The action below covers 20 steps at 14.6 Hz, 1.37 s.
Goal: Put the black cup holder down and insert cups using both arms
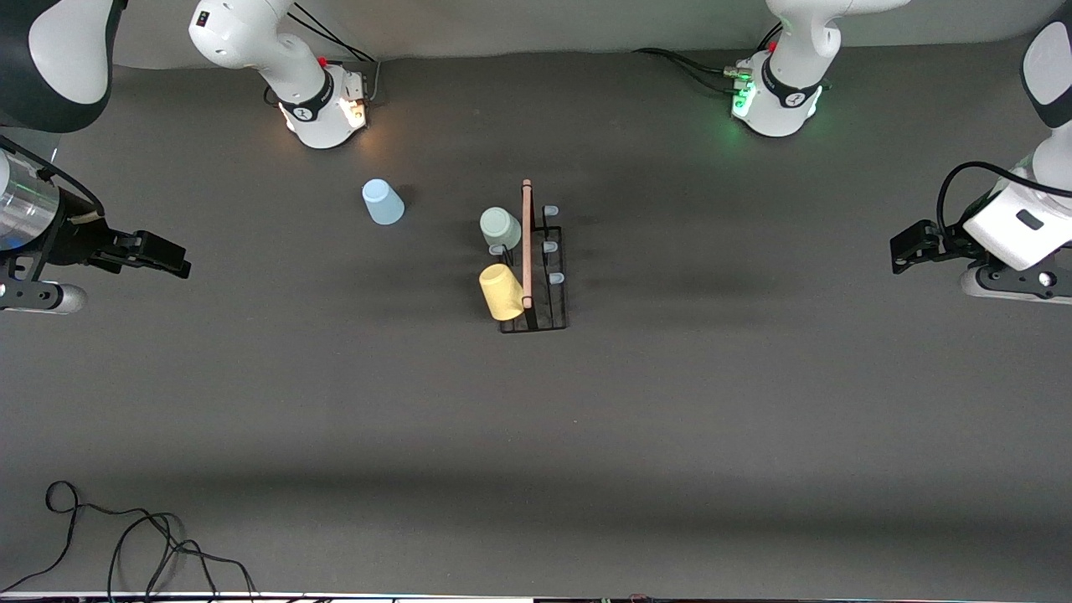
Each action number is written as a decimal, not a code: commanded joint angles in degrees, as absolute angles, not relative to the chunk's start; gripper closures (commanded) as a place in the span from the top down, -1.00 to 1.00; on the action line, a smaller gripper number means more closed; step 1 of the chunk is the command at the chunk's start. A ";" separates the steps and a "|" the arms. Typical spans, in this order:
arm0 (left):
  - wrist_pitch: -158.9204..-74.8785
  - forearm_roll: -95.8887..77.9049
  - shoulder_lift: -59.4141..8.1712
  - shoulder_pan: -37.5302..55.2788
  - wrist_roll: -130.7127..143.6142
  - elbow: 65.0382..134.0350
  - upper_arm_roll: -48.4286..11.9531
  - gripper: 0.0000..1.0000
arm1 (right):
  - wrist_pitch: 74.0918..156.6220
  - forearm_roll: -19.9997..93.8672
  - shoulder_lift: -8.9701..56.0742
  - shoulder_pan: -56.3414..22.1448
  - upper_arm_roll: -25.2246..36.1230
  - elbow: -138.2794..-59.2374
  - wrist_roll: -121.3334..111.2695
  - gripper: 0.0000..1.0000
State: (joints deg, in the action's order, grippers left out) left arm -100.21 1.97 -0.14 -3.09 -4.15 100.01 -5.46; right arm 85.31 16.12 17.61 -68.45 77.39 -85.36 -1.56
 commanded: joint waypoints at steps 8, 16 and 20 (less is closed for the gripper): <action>-99.14 2.11 -0.09 -2.20 -2.20 99.49 -5.27 1.00 | 83.85 14.41 17.67 -58.64 68.67 -83.50 -2.64 1.00; -99.14 2.11 -0.09 -2.20 -2.11 99.40 -5.27 1.00 | 82.27 6.52 12.76 -37.04 43.46 -80.24 -2.11 1.00; -99.23 2.11 -0.09 -2.20 -2.11 99.49 -5.27 1.00 | 82.27 4.04 10.11 -24.89 29.99 -80.68 -2.02 1.00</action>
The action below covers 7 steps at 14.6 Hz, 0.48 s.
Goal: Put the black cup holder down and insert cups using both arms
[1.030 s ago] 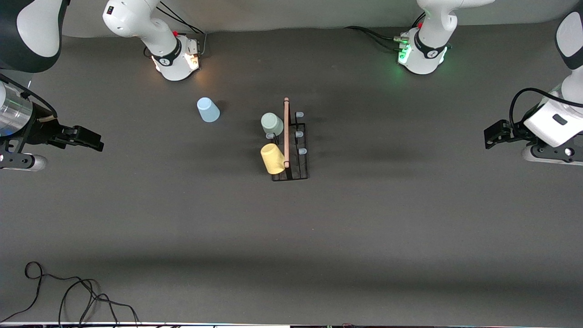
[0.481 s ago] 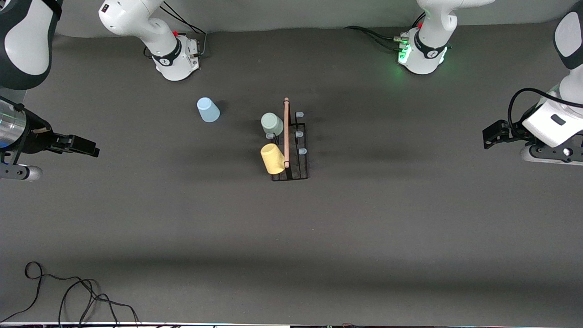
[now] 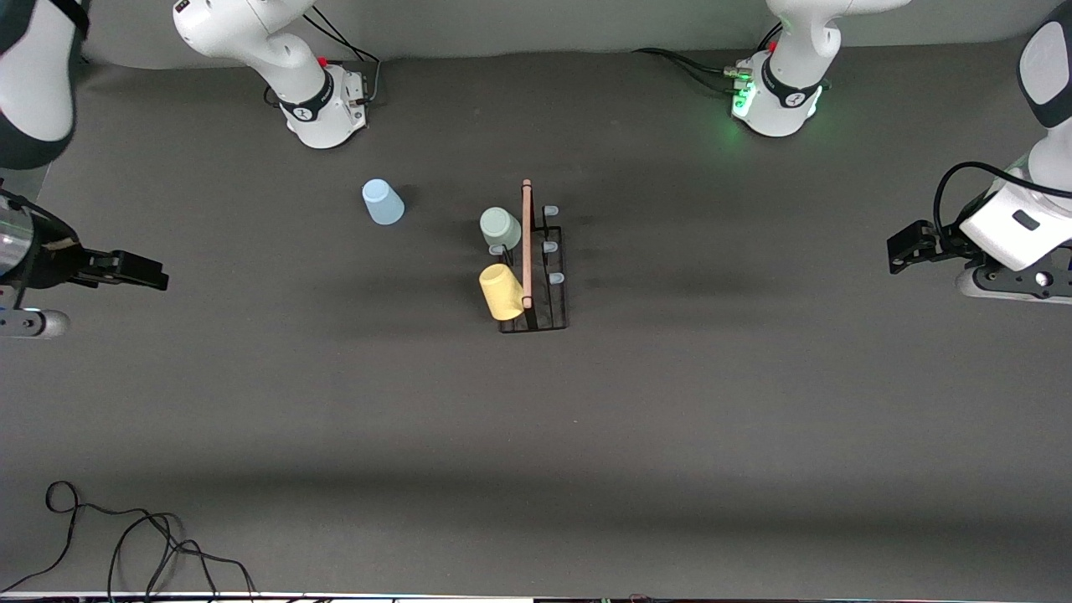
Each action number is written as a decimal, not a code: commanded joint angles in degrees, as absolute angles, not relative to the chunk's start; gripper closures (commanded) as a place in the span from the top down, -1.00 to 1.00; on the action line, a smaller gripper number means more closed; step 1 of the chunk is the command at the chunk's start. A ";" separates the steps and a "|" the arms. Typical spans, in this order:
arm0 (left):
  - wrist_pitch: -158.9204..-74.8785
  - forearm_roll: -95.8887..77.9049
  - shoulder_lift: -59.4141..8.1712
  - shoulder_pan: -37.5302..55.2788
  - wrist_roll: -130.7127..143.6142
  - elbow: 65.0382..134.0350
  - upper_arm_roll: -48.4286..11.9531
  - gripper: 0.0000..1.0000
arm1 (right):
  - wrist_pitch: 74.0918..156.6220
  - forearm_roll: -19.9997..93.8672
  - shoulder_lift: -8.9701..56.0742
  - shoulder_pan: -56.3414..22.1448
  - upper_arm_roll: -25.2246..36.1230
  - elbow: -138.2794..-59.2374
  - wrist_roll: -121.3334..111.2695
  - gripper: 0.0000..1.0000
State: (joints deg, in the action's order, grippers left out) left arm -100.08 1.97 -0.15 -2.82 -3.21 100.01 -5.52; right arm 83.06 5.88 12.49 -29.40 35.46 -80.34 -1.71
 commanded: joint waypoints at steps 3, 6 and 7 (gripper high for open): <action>-99.23 2.11 -0.18 -2.20 -2.11 99.49 -5.27 1.00 | 82.44 1.50 8.18 -19.62 23.58 -82.08 -2.02 1.00; -99.32 2.11 -0.18 -2.20 -2.11 99.49 -5.27 1.00 | 85.50 0.79 4.15 -14.69 18.21 -87.17 -2.02 1.00; -99.32 2.11 -0.18 -2.20 -2.11 99.49 -5.27 1.00 | 87.17 0.70 2.39 -13.89 17.50 -89.62 -2.02 1.00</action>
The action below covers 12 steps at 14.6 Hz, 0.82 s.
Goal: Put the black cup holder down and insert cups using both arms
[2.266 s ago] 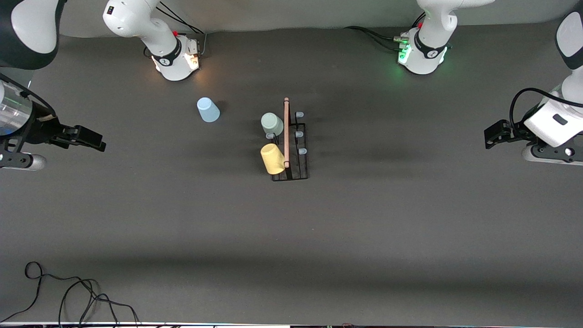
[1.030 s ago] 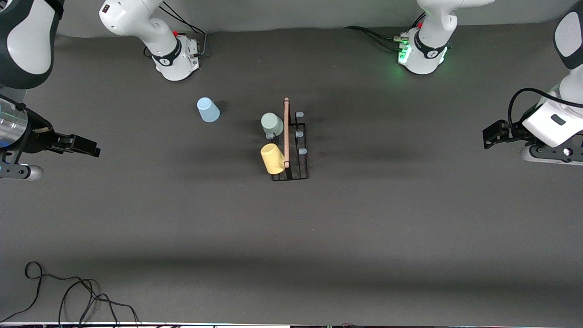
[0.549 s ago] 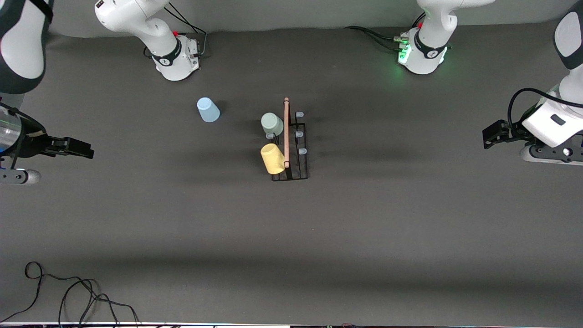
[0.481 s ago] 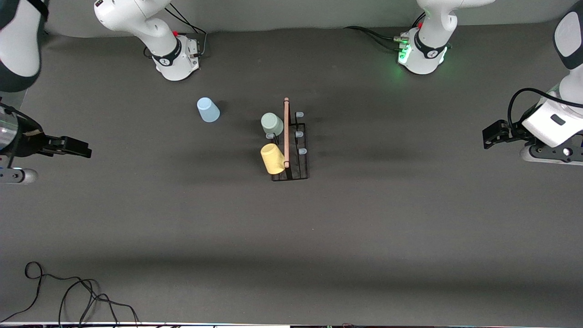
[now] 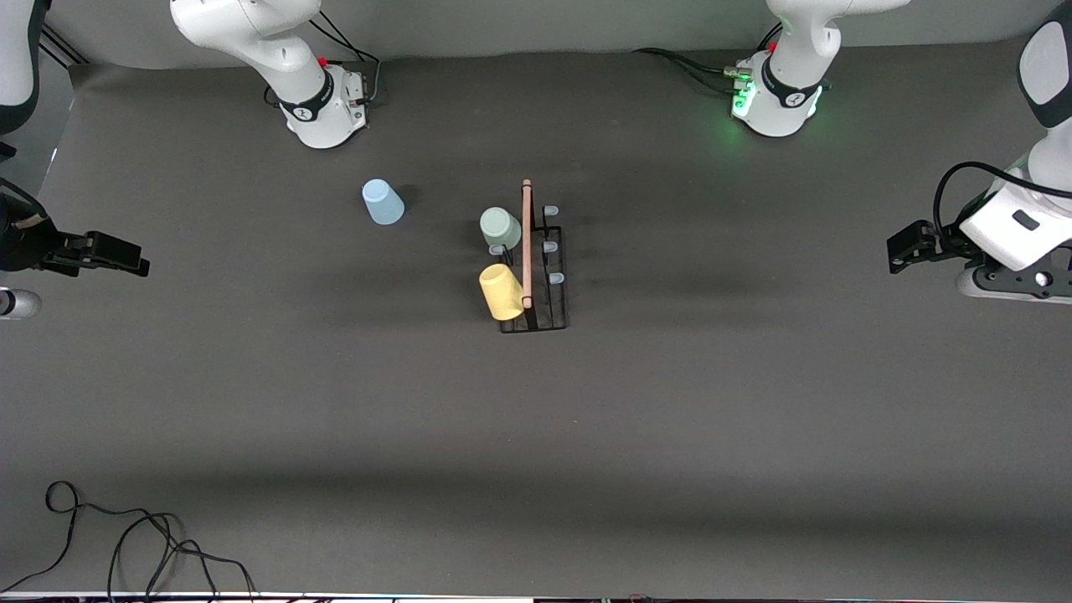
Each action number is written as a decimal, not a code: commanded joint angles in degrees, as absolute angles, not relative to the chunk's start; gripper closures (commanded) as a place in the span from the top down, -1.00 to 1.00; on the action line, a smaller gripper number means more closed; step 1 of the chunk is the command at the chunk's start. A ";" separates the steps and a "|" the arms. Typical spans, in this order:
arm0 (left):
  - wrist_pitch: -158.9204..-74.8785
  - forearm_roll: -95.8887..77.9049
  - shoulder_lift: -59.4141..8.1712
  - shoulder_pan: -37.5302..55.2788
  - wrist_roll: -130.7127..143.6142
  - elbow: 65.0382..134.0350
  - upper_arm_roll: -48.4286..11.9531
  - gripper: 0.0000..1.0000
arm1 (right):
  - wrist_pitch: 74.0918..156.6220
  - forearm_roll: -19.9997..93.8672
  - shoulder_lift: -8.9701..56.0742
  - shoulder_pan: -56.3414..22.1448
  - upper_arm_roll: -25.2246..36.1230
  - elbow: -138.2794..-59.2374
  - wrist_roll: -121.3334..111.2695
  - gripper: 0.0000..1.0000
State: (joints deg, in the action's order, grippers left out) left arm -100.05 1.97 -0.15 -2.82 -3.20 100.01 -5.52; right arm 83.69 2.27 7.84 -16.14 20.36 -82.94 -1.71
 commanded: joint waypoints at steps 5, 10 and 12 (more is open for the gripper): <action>-99.75 2.11 -0.18 -2.28 -2.02 99.84 -5.27 1.00 | 93.59 -0.70 -3.07 -8.18 11.61 -97.90 -2.02 1.00; -99.58 2.02 -0.18 -2.37 -1.59 99.58 -5.19 1.00 | 93.60 -0.79 -3.52 -4.57 7.82 -96.77 -1.67 1.00; -99.67 2.11 -0.18 -2.37 1.13 99.32 -5.19 1.00 | 93.52 -0.79 -3.52 -3.96 7.65 -96.68 -1.67 1.00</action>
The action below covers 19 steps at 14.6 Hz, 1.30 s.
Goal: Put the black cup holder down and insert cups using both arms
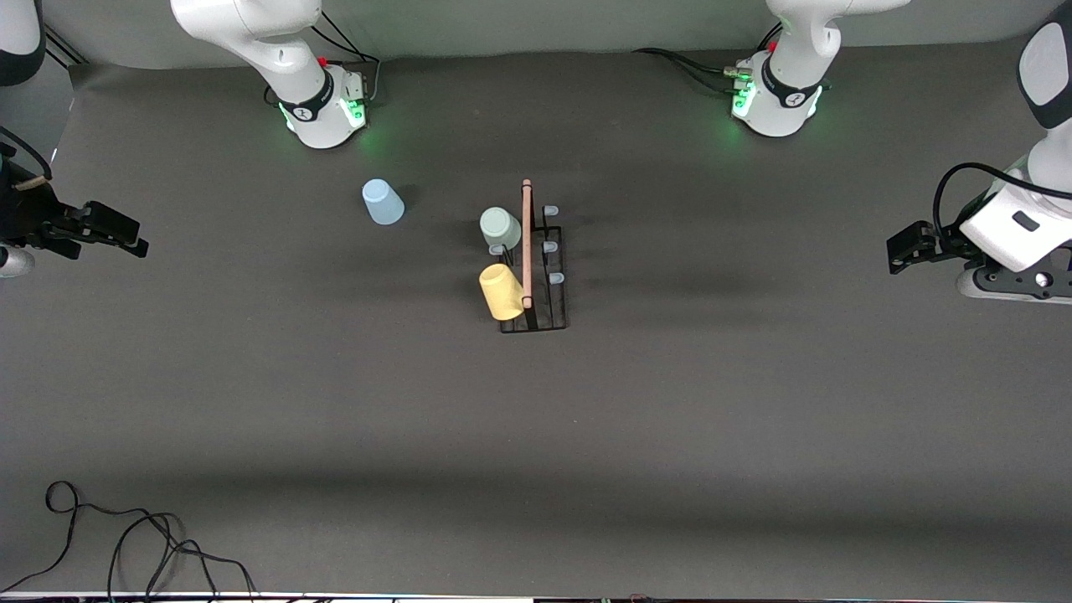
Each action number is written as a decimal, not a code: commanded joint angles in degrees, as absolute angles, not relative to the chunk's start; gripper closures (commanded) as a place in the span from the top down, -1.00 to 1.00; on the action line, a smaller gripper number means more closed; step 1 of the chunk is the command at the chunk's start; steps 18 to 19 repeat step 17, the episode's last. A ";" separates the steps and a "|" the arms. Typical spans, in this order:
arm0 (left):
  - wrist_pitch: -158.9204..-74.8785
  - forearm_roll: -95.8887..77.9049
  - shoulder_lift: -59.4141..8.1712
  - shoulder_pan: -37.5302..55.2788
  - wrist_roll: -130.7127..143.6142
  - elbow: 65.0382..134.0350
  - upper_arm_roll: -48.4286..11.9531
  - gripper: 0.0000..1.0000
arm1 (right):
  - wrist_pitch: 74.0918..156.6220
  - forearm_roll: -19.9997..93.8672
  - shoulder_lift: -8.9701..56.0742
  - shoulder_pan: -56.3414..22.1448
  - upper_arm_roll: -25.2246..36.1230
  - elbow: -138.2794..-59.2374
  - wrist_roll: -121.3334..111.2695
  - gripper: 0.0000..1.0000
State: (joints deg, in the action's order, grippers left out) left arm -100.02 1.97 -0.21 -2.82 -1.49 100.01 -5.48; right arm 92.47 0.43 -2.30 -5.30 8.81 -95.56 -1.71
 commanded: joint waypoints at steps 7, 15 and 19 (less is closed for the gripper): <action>-95.19 2.11 0.17 -3.25 -0.17 95.28 -4.66 1.00 | 92.64 -0.79 -1.14 -4.40 8.09 -95.45 -2.37 1.00; -93.69 2.11 0.53 -3.25 -0.44 95.19 -4.75 1.00 | 92.11 -0.79 -1.14 -4.57 8.09 -95.45 -2.02 1.00; -93.69 2.20 0.62 -3.25 -0.44 95.19 -4.75 1.00 | 92.11 -0.79 -1.14 -4.57 8.09 -95.36 -2.02 1.00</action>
